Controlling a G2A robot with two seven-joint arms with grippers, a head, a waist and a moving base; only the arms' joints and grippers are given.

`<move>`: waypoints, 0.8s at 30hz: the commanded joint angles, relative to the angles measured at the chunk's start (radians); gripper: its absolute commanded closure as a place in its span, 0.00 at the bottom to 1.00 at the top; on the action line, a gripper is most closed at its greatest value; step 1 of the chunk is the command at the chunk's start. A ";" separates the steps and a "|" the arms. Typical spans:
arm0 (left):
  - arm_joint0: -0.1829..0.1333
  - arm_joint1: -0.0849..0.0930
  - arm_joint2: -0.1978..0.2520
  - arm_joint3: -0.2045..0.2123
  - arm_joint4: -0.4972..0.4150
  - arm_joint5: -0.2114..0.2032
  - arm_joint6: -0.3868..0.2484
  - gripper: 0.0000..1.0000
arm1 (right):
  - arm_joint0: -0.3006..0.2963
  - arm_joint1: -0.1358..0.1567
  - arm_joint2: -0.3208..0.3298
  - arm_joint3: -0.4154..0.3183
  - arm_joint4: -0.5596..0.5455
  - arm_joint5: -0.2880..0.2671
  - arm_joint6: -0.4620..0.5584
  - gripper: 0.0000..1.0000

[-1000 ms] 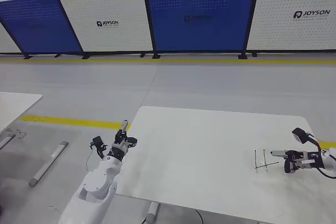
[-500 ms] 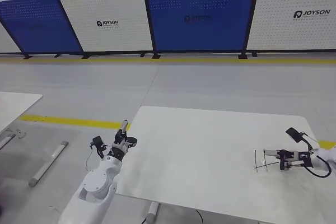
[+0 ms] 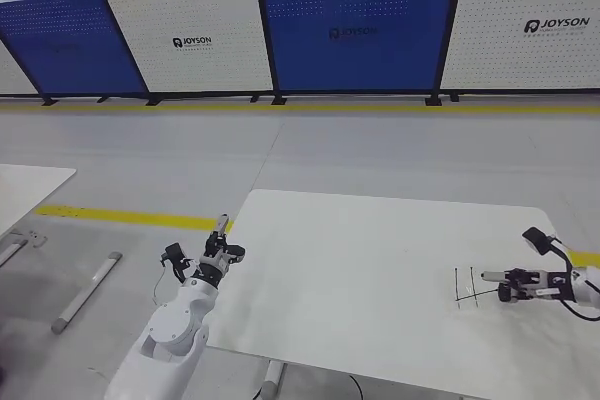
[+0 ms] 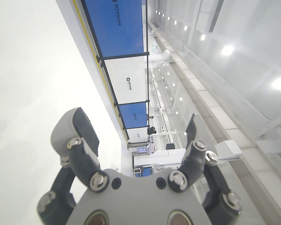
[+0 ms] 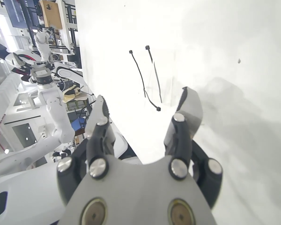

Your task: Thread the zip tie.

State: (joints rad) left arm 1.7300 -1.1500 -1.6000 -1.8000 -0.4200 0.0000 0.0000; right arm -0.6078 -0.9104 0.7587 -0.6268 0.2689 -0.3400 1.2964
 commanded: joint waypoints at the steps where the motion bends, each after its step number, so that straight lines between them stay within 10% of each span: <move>1: 0.000 0.000 0.000 0.000 0.000 0.000 0.000 0.00 | -0.003 0.000 0.004 0.002 -0.003 0.000 -0.001 0.60; 11: 0.000 0.000 0.000 0.000 0.000 0.000 0.000 0.00 | 0.003 -0.017 0.001 0.031 -0.021 0.017 0.009 0.59; 24: 0.000 0.000 0.000 0.000 0.000 0.000 0.000 0.00 | 0.024 -0.042 0.004 0.103 -0.018 0.000 0.043 0.83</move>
State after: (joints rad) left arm 1.7300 -1.1500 -1.6000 -1.8000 -0.4200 0.0000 0.0000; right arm -0.5856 -0.9506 0.7633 -0.5280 0.2524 -0.3401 1.3396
